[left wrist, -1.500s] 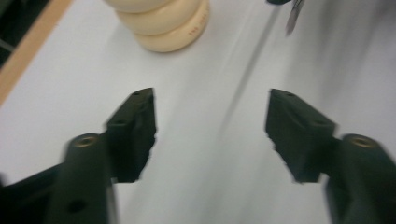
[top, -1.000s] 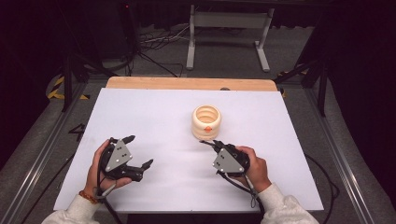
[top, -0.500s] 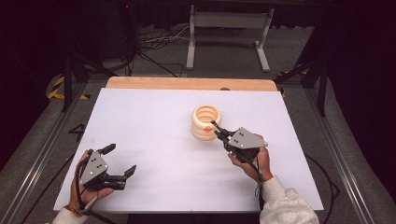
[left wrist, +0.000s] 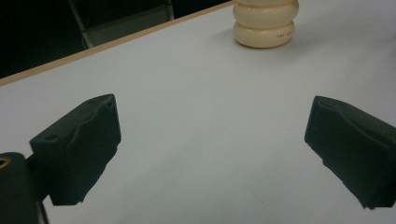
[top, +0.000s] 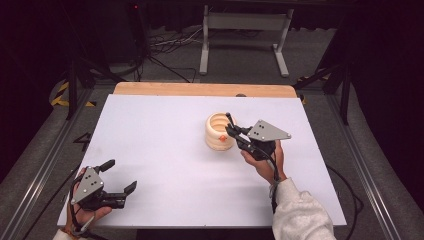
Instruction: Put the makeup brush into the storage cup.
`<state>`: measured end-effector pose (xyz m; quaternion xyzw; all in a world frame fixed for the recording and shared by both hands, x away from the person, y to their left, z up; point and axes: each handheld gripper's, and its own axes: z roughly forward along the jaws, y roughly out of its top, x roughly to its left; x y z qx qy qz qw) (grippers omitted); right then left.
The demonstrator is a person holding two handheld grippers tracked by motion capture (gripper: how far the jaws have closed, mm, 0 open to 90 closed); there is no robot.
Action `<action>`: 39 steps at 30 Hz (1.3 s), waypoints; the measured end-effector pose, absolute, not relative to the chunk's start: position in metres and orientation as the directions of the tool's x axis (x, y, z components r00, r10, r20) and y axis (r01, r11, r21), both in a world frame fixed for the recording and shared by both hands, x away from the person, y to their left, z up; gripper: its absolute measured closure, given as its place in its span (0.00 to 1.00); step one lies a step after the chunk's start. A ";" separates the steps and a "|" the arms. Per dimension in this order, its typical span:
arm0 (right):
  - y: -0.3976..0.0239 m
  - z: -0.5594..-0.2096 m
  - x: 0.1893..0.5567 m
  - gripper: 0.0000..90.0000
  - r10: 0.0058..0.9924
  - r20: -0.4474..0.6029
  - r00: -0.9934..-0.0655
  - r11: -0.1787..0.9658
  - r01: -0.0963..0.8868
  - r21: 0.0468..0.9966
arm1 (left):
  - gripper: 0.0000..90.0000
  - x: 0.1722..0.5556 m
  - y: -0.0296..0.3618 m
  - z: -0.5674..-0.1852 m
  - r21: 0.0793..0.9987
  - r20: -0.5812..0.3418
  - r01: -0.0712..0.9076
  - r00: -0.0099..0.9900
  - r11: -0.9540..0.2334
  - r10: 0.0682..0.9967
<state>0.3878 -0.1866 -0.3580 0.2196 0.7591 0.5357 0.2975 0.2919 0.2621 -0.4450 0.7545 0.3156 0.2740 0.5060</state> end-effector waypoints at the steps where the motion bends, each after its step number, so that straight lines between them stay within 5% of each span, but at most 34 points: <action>1: -0.185 -0.356 0.391 0.93 0.651 -0.201 -0.732 0.310 0.015 0.950 | 0.05 0.292 0.262 -0.446 0.937 0.092 0.199 0.652 -0.286 0.753; 18: -0.182 -0.340 0.424 0.93 0.670 -0.079 -0.738 0.132 0.014 0.991 | 0.07 0.293 0.260 -0.449 0.946 0.090 0.181 0.652 -0.270 0.753; 39: -0.162 -0.353 0.460 0.93 0.688 -0.064 -0.723 0.142 0.047 0.989 | 0.08 0.294 0.263 -0.451 0.948 0.063 0.195 0.664 -0.253 0.745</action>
